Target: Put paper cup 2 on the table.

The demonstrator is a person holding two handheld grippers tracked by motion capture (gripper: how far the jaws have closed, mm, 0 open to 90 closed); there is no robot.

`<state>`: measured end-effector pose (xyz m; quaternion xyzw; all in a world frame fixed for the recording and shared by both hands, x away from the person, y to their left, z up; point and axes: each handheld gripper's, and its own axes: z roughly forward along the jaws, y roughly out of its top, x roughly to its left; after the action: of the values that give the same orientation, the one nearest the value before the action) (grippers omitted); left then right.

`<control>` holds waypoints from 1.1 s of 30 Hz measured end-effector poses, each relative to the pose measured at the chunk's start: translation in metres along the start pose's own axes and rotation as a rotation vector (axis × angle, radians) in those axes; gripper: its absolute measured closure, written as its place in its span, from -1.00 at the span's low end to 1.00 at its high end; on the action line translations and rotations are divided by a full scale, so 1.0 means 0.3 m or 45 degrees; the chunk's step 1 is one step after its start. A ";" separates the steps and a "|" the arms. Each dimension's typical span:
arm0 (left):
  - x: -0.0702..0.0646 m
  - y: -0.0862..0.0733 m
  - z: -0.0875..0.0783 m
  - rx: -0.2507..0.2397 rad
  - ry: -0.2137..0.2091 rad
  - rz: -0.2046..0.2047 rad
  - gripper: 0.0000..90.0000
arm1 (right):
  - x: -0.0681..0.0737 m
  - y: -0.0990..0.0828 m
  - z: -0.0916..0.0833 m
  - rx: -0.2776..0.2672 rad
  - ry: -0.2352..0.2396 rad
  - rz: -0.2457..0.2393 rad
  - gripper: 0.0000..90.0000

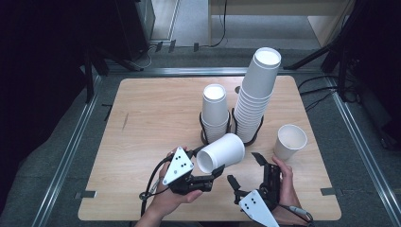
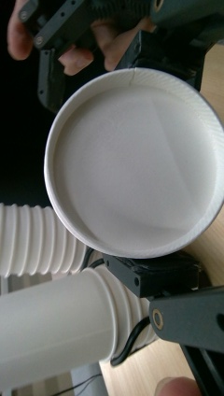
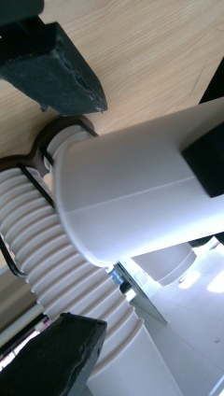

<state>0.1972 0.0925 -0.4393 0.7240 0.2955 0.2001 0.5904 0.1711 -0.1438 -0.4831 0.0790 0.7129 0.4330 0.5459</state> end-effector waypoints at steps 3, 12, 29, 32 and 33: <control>0.008 0.005 -0.011 -0.030 0.015 -0.008 -0.44 | -0.005 0.001 -0.004 -0.003 0.013 0.072 -1.00; 0.013 0.005 -0.032 -0.150 0.044 -0.059 -0.44 | -0.068 0.019 -0.015 -0.068 0.043 0.558 -1.00; -0.018 -0.025 -0.015 -0.226 0.047 -0.051 -0.45 | -0.098 0.032 -0.011 -0.150 0.087 1.233 -0.96; -0.018 -0.030 -0.016 -0.241 0.051 -0.054 -0.45 | -0.092 0.037 -0.007 -0.153 0.121 1.342 -0.95; -0.017 -0.030 -0.016 -0.242 0.041 -0.056 -0.45 | -0.090 0.039 -0.006 -0.152 0.129 1.374 -0.95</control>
<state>0.1886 0.0937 -0.4468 0.6547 0.3007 0.2258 0.6557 0.1760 -0.1535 -0.4556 0.3814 0.5707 0.6947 0.2148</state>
